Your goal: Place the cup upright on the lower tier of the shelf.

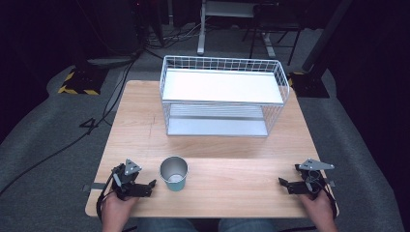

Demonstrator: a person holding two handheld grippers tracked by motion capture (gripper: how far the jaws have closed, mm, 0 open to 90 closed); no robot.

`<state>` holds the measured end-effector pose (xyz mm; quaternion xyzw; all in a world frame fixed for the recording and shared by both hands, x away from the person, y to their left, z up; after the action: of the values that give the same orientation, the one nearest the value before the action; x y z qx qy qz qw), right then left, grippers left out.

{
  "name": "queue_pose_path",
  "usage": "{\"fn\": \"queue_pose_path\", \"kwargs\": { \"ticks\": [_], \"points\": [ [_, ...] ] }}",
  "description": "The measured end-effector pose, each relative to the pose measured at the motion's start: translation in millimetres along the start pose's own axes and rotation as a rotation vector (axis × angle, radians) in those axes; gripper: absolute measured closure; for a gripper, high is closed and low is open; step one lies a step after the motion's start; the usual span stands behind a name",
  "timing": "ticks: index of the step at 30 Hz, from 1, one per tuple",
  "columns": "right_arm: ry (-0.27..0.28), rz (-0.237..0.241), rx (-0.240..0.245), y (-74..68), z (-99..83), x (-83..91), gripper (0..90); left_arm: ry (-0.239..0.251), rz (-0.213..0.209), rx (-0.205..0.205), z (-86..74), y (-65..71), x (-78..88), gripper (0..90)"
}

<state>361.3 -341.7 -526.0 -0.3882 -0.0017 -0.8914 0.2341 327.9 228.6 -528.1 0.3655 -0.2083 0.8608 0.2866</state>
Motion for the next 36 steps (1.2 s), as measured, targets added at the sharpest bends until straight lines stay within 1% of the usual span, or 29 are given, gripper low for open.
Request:
{"fn": "queue_pose_path", "kwargs": {
  "ticks": [5, 9, 15, 16, 18, 19, 21, 22, 24, 26, 27, 28, 29, 30, 32, 33, 34, 35, 36],
  "points": [
    [0.0, -0.002, -0.006, -1.0, 0.2, -0.6, 5.0, 0.003, -0.004, 0.001, 0.1, 0.0, -0.2, 0.3],
    [-0.002, -0.002, -0.004, -1.2, 0.2, -0.7, 4.5, 0.007, 0.003, -0.001, -0.2, -0.9, 0.1, 1.4],
    [-0.002, -0.003, -0.005, -1.3, 0.2, -0.9, 4.3, 0.019, 0.01, 0.015, -0.1, -1.6, 1.8, 3.1],
    [-0.001, -0.004, -0.006, -1.4, 0.2, -0.9, 4.3, 0.036, 0.014, 0.021, 0.8, -1.4, 3.4, 3.1],
    [-0.002, -0.002, -0.007, -1.4, 0.3, -1.1, 4.2, 0.067, 0.01, 0.024, 3.9, -1.8, 10.3, 3.2],
    [-0.002, -0.004, -0.006, -1.4, 0.3, -1.0, 4.0, 0.082, 0.007, 0.035, 5.6, -1.4, 13.3, 3.1],
    [-0.003, -0.002, -0.007, -1.5, 0.3, -1.1, 4.0, 0.1, 0.005, 0.034, 8.1, -1.6, 17.0, 2.4],
    [-0.003, 0.0, -0.007, -1.5, 0.3, -1.1, 4.0, 0.104, 0.002, 0.04, 8.8, -0.9, 18.1, 1.6],
    [-0.003, 0.0, -0.007, -1.5, 0.3, -1.1, 4.0, 0.115, 0.002, 0.034, 10.5, -0.2, 20.9, 0.7],
    [-0.003, 0.0, -0.007, -1.5, 0.3, -1.1, 4.0, 0.14, -0.006, 0.031, 12.4, 1.9, 23.6, 0.3],
    [-0.003, 0.0, -0.007, -1.5, 0.3, -1.1, 4.0, 0.14, -0.006, 0.031, 12.4, 1.9, 23.6, 0.3],
    [-0.003, 0.0, -0.007, -1.5, 0.3, -1.2, 4.0, 0.16, -0.019, 0.017, 14.2, 5.0, 27.3, 0.3],
    [-0.003, 0.0, -0.007, -1.5, 0.3, -1.1, 4.0, 0.169, -0.015, 0.004, 15.3, 6.3, 29.6, 0.3],
    [-0.003, 0.0, -0.007, -1.5, 0.3, -1.1, 4.0, 0.173, -0.02, 0.003, 15.9, 7.9, 31.2, 0.3],
    [-0.003, 0.0, -0.007, -1.5, 0.3, -1.1, 4.0, 0.18, -0.018, -0.024, 17.7, 10.7, 35.7, 0.4],
    [-0.003, 0.0, -0.007, -1.5, 0.3, -1.1, 4.0, 0.18, -0.018, -0.024, 17.7, 10.7, 35.7, 0.4],
    [-0.003, 0.0, -0.007, -1.5, 0.3, -1.2, 4.0, 0.188, -0.019, -0.022, 18.5, 13.5, 37.9, 0.5],
    [-0.003, 0.0, -0.007, -1.5, 0.3, -1.1, 4.0, 0.195, -0.021, -0.042, 18.4, 15.4, 42.0, 0.5],
    [-0.003, 0.0, -0.007, -1.5, 0.3, -1.1, 4.0, 0.213, -0.029, -0.048, 17.7, 17.2, 44.7, 0.4]
  ]
}}
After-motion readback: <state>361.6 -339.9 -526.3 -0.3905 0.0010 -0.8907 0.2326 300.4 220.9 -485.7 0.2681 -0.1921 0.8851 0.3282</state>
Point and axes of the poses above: each handheld gripper's, and its own axes: x roughly backward along the jaws, z roughly out of its top, y roughly to its right, the point moved 3 cm from there along -x, roughly forward along the jaws, and after that the axes turned 15 degrees about -x, right-handed, at the moved point
